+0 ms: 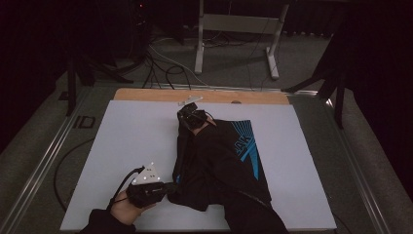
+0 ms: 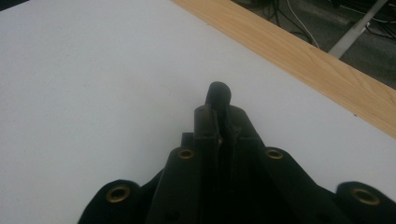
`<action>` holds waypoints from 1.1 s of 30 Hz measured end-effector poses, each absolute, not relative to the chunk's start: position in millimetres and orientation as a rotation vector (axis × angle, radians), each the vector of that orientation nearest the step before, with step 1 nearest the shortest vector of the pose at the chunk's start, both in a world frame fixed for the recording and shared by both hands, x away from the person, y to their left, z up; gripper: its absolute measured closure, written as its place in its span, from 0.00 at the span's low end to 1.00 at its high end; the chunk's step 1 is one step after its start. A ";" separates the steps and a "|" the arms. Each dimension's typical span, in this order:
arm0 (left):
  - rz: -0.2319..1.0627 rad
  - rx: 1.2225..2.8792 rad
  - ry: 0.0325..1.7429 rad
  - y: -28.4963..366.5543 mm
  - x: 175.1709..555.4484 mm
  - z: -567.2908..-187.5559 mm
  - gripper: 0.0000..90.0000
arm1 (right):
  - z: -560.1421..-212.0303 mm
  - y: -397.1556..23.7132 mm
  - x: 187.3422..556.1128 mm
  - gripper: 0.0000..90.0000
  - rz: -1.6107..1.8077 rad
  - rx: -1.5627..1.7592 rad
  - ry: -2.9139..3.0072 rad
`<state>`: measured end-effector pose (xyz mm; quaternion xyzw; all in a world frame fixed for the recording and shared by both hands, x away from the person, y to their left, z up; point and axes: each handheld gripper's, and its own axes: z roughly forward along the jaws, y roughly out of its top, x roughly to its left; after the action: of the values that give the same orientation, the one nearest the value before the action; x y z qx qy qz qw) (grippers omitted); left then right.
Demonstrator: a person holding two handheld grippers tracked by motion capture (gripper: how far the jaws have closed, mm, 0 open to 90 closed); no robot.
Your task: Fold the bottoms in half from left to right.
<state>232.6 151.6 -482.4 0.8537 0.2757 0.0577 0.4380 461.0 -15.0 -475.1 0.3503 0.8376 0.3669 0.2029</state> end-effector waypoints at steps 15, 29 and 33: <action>0.136 2.129 0.630 137.1 234.6 -471.3 0.96 | -466.3 -36.0 459.6 0.94 1.026 0.995 2.310; 0.130 2.135 0.579 119.6 238.0 -463.2 0.96 | -460.8 -59.0 457.8 0.94 1.021 1.021 2.285; 0.126 2.136 0.568 114.7 239.3 -461.5 0.96 | -459.4 -66.0 457.3 0.94 1.022 1.027 2.278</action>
<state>239.3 114.7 -461.5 0.8628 0.2296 0.0507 0.4476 457.3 -66.0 -459.4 0.3710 0.8234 0.3694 0.2190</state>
